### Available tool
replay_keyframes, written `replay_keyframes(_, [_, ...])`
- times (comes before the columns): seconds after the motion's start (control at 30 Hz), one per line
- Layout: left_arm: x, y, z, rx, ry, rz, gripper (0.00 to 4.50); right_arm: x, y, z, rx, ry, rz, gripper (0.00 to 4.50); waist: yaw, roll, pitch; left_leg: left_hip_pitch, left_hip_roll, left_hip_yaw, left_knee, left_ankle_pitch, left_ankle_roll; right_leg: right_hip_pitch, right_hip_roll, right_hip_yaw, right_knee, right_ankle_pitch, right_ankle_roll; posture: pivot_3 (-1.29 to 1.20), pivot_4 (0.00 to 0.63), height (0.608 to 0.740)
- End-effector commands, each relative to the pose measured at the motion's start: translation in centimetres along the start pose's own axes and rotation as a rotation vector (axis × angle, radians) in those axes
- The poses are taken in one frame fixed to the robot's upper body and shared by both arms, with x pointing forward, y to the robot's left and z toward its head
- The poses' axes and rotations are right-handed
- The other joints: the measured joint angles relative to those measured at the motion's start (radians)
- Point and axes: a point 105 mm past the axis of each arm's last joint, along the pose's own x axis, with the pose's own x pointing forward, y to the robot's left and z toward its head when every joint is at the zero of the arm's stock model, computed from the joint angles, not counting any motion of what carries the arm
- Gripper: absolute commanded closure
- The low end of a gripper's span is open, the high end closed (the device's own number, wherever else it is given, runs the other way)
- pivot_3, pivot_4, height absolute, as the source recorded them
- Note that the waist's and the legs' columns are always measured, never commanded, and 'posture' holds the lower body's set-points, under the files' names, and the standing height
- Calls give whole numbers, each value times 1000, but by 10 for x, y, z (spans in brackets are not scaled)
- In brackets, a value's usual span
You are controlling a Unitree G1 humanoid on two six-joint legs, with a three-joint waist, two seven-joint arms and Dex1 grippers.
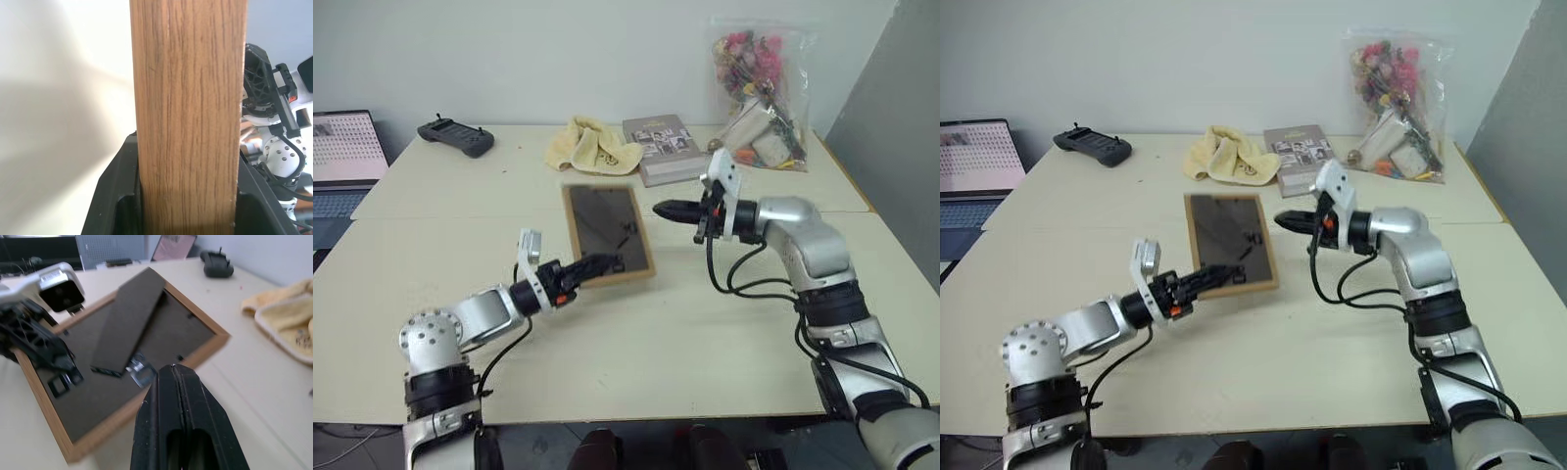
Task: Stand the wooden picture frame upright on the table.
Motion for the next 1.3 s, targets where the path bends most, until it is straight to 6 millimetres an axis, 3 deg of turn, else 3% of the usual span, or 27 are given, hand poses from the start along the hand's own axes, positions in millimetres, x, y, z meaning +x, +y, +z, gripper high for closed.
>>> replay_keyframes(0.03, [12, -39, 17, 121, -18, -135, 3213, 6, 1, 36, 22, -82, 58, 3645, 0, 0, 0, -1, 0, 0, 0, 0, 0, -1, 0, 0, 0, 0, 0, 0, 150, 740])
replay_keyframes(0.47, [8, -56, 10, 182, 9, -182, 3213, 25, -5, 39, 16, -93, 76, 848, -6, 0, 0, -2, 0, 0, 0, 0, 0, -3, 0, 0, 1, 0, 0, 0, 150, 740])
replay_keyframes(0.57, [8, -57, 10, 181, 2, -180, 3213, 27, 13, 46, 18, -120, 180, 154, -6, 0, 0, -3, 0, 0, 0, 0, 0, -3, 0, 0, 1, 0, 0, 0, 150, 740])
replay_keyframes(0.7, [8, -55, 10, 180, 0, -168, 3213, 18, 50, 54, 24, -125, 403, 154, -5, 0, 0, -3, 0, 0, 0, 0, 0, -4, 0, 0, 1, 0, 0, 0, 150, 740])
replay_keyframes(0.87, [5, -55, 7, 177, 0, -161, 3213, 5, 65, 53, 31, -86, 479, 154, -2, 0, 0, -3, 0, -1, 0, 0, 0, -4, 0, 0, 1, 0, 0, 0, 150, 740])
replay_keyframes(1.03, [5, -54, 4, 144, -5, -160, 3213, -4, 53, 43, 33, -59, 403, 154, -2, 0, 0, -3, 0, -1, 0, 0, 1, -4, 0, 0, 1, 0, 0, 0, 150, 740])
replay_keyframes(1.17, [3, -52, -1, 92, 13, -158, 3213, -13, 32, 41, -12, -60, 247, 154, -2, 0, 1, -3, 0, -1, 0, 0, 0, -4, 0, 0, 1, 0, 0, 0, 150, 740])
replay_keyframes(1.3, [-8, -49, -3, -4, 14, -145, 3213, -50, 17, 32, -172, 10, 119, 154, 3, -1, 1, -4, 0, -1, 0, 0, 0, -4, 0, 0, 1, 0, 0, 0, 150, 740])
